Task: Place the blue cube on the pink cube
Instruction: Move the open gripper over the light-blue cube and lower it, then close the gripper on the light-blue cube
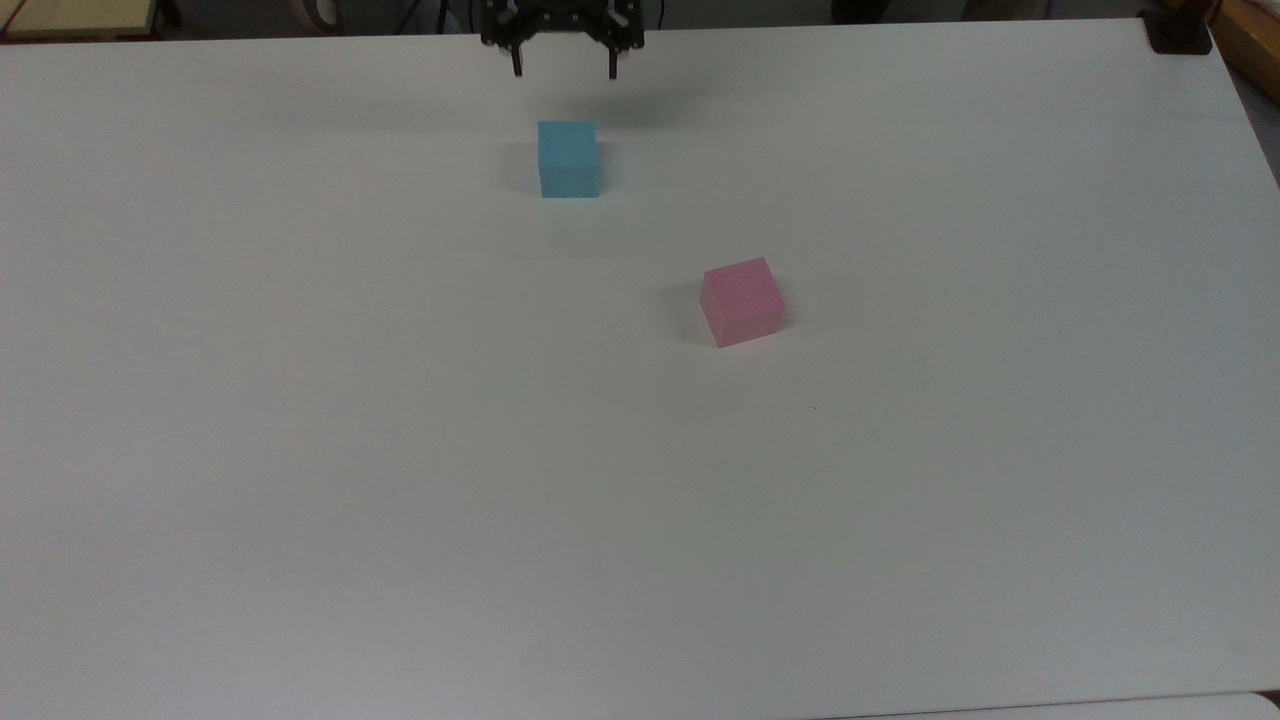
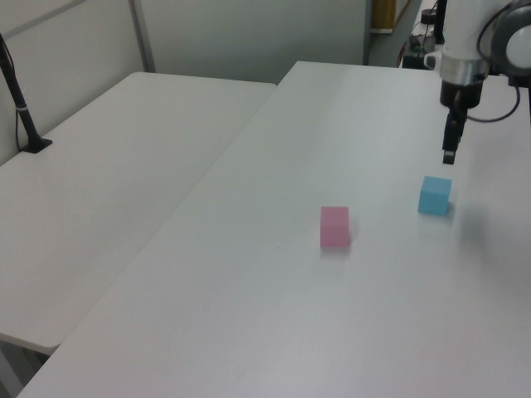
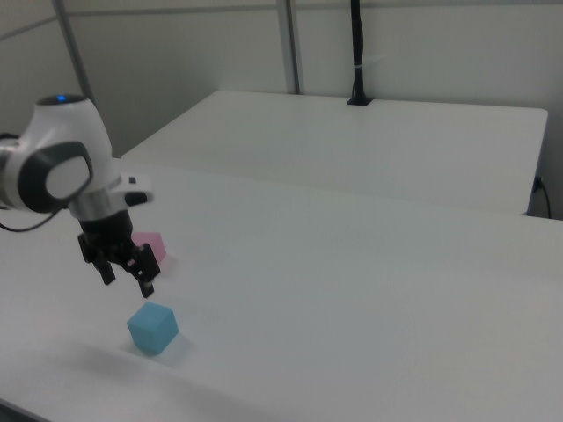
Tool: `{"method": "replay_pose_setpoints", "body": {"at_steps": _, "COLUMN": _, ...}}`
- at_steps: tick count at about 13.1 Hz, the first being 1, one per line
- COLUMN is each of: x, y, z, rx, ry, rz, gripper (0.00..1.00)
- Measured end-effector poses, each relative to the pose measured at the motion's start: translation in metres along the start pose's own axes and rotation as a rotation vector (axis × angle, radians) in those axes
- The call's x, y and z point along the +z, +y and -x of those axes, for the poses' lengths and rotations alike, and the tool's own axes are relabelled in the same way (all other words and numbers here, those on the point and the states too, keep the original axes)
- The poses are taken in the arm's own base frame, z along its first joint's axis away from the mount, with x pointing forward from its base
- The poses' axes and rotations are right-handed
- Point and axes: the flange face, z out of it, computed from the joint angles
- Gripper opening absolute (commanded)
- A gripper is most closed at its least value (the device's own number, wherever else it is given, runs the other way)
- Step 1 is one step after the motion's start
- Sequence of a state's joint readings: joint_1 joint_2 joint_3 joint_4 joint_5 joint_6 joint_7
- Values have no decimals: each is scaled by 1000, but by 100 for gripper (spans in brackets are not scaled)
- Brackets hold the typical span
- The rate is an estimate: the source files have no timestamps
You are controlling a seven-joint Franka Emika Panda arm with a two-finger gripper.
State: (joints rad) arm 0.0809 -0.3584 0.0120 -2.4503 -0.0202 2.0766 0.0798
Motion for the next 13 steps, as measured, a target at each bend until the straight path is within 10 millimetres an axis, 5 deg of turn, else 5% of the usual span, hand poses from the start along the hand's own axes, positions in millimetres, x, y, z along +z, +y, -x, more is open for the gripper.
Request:
{"method": "replay_pose_setpoints", "body": {"at_steps": 5, "x": 60, "y": -2, "z": -18, "rx": -2, "ry": -23, "rz": -2, "gripper": 100}}
{"method": "replay_pose_setpoints", "body": {"at_steps": 13, "x": 108, "y": -3, "z": -7, "rx": -9, "ry": -1, "rz": -2, "gripper": 92}}
